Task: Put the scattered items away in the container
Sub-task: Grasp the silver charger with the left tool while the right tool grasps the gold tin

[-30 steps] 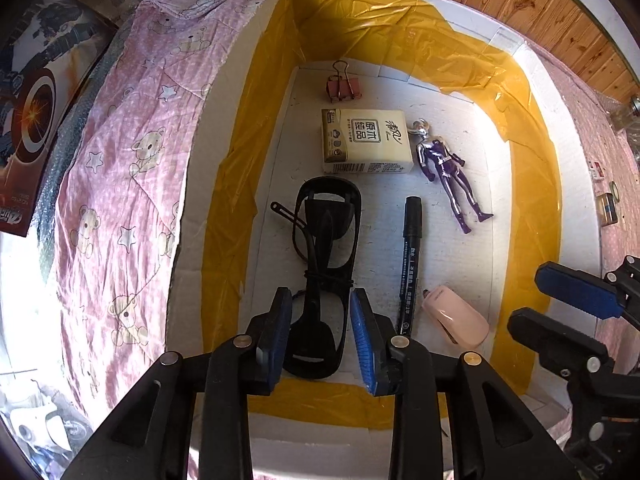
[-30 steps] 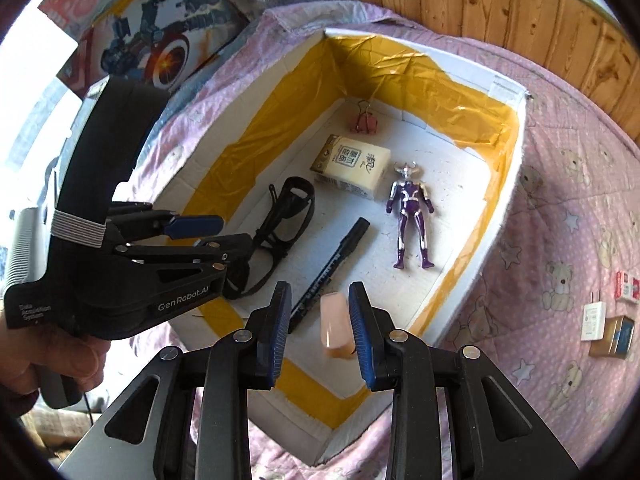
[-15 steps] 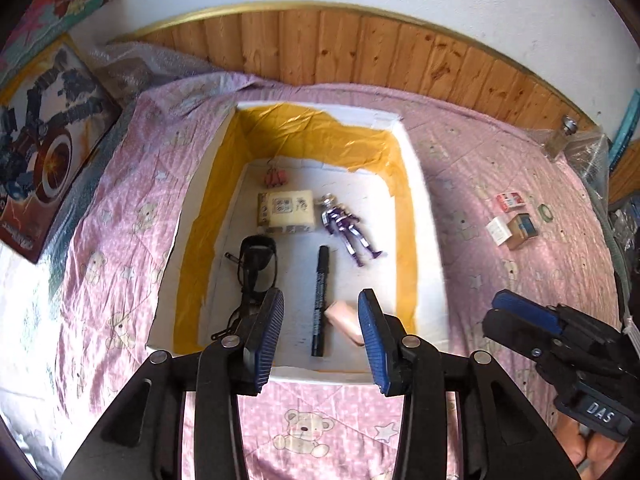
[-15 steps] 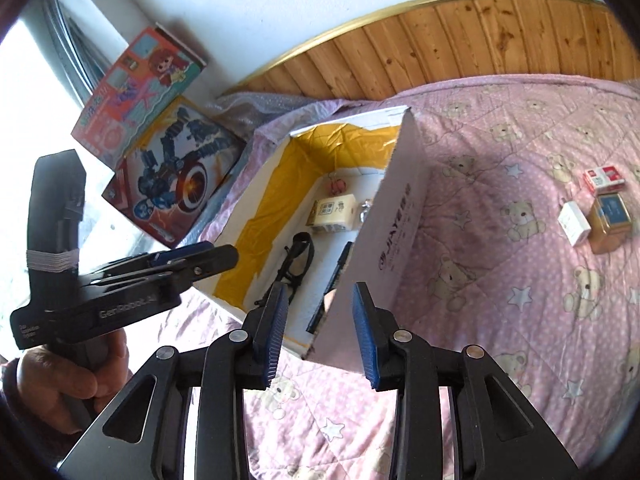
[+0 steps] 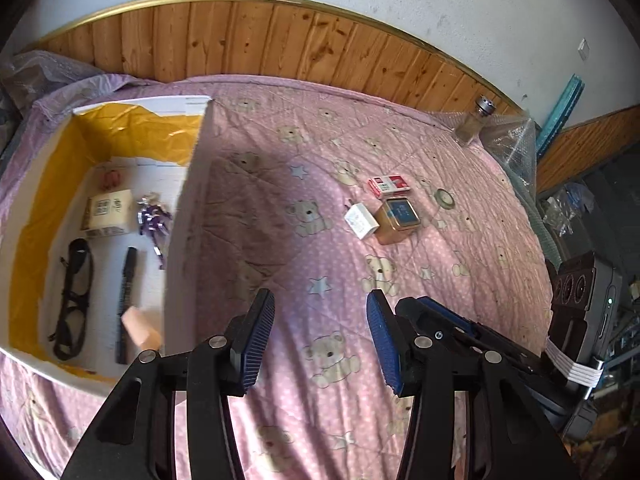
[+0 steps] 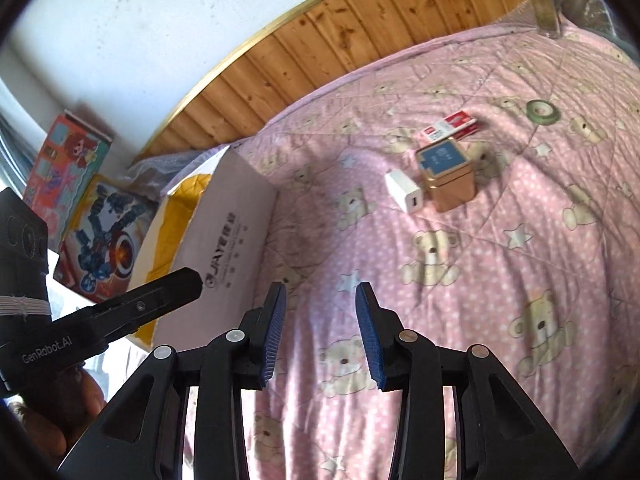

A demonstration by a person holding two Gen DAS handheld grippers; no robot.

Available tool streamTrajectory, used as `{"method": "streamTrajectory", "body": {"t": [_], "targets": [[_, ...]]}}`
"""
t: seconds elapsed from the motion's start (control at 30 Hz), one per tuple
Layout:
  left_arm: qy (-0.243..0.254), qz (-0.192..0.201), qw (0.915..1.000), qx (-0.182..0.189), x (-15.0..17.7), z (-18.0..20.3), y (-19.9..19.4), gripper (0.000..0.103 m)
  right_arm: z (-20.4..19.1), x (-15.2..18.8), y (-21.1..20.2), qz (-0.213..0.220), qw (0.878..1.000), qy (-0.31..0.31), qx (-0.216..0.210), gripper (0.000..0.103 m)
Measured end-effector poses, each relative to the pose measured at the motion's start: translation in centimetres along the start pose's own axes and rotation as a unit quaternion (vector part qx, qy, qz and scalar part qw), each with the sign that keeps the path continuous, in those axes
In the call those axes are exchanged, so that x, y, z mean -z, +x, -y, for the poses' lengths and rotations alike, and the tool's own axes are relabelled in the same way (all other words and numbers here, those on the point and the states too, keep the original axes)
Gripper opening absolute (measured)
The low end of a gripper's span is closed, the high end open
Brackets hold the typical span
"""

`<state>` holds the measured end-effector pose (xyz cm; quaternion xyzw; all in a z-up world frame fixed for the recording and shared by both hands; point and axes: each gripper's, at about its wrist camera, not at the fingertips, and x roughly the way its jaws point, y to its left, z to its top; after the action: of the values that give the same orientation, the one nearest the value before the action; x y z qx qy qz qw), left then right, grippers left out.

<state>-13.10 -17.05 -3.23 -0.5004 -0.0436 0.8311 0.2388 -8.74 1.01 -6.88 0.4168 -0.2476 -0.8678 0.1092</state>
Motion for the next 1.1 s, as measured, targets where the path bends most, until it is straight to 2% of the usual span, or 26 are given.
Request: {"method": "streamTrajectory", "body": {"t": [0.13, 0.3, 0.6, 0.67, 0.83, 1.0, 1.07, 1.1], "targets": [[-0.021, -0.027, 0.9992, 0.018, -2.1, 1.7, 4.4, 0.050, 2.1, -2.3, 0.7, 0.013, 0.999, -0.011, 0.032, 0.046], [-0.033, -0.056, 0.9976, 0.023, -4.6, 2.8, 9.8, 0.051, 4.3, -5.0, 2.7, 0.011, 0.997, -0.030, 0.068, 0.048], [-0.087, -0.089, 0.9920, 0.020, -7.5, 1.8, 17.5, 0.051, 6.7, -7.6, 8.7, -0.023, 0.989, -0.088, 0.113, 0.050], [-0.094, -0.097, 0.9907, 0.019, -7.6, 1.6, 18.7, 0.051, 7.1, -7.9, 9.7, -0.029, 0.988, -0.096, 0.114, 0.054], [-0.090, -0.112, 0.9894, 0.015, -7.8, 1.9, 21.2, 0.051, 8.1, -8.5, 11.5, -0.040, 0.986, -0.106, 0.118, 0.055], [-0.054, -0.098, 0.9937, 0.006, -8.2, 2.6, 21.9, 0.050, 9.3, -9.1, 12.2, -0.044, 0.988, -0.097, 0.113, 0.054], [-0.028, -0.095, 0.9950, -0.008, -8.0, 3.0, 22.0, 0.035, 9.2, -9.1, 12.4, -0.042, 0.987, -0.101, 0.116, 0.053], [-0.024, -0.092, 0.9954, -0.011, -8.0, 2.9, 22.0, 0.031, 9.2, -9.1, 12.4, -0.042, 0.987, -0.103, 0.118, 0.053]]}}
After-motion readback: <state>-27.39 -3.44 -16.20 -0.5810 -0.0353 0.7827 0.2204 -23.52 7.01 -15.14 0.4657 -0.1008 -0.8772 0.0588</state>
